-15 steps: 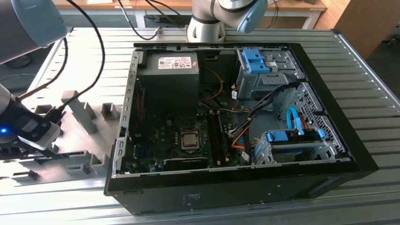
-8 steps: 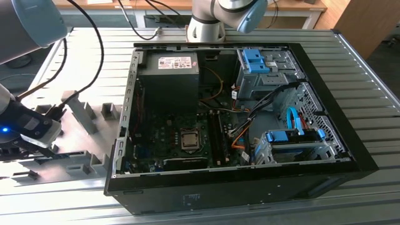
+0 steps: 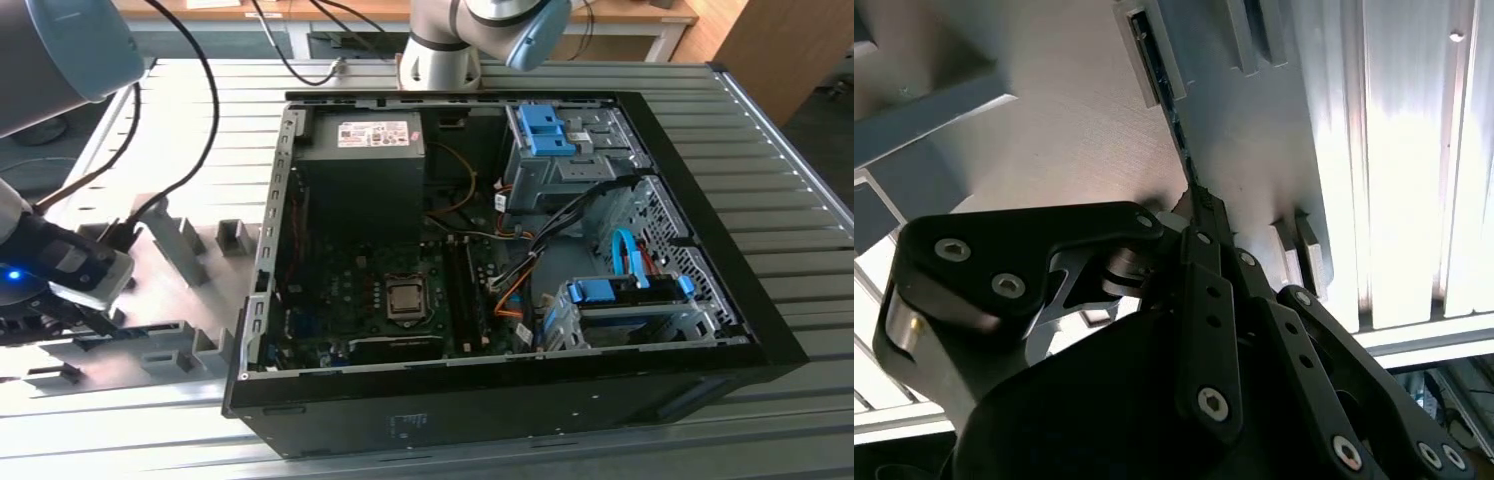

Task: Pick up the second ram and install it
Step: 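Pick up the second ram and move it above second insertion slot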

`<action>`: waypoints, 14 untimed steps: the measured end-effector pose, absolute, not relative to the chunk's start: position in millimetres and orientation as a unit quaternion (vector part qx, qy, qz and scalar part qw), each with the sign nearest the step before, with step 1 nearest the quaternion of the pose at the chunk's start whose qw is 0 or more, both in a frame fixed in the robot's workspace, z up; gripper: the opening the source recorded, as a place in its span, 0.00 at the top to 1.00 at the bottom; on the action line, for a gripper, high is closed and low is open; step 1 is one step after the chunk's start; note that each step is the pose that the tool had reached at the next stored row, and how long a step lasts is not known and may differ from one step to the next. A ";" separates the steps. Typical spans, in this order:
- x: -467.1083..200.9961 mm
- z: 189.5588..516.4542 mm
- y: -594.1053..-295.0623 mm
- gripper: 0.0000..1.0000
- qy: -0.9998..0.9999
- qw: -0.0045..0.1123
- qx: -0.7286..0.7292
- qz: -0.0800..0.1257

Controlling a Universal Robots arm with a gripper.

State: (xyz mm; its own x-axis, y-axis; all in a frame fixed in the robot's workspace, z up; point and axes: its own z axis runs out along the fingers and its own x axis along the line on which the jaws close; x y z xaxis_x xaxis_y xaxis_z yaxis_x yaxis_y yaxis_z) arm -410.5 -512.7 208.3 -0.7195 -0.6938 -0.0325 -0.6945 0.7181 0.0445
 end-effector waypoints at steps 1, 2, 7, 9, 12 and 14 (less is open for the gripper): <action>-410.5 208.3 -512.7 0.89 0.926 0.007 -0.378 0.027; -410.5 208.3 -512.7 0.89 0.924 0.007 -0.381 0.027; -410.5 208.3 -512.7 0.89 0.917 0.006 -0.398 0.027; -410.4 208.3 -512.7 0.89 0.914 0.006 -0.405 0.027; -410.5 208.3 -512.7 0.89 0.910 0.006 -0.415 0.027; -410.4 208.3 -512.7 0.89 0.907 0.005 -0.421 0.027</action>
State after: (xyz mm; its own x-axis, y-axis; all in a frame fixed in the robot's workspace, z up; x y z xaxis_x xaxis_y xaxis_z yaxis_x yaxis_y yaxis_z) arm -410.4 -512.7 208.3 -0.6457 -0.7629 -0.0326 -0.7635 0.6443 0.0445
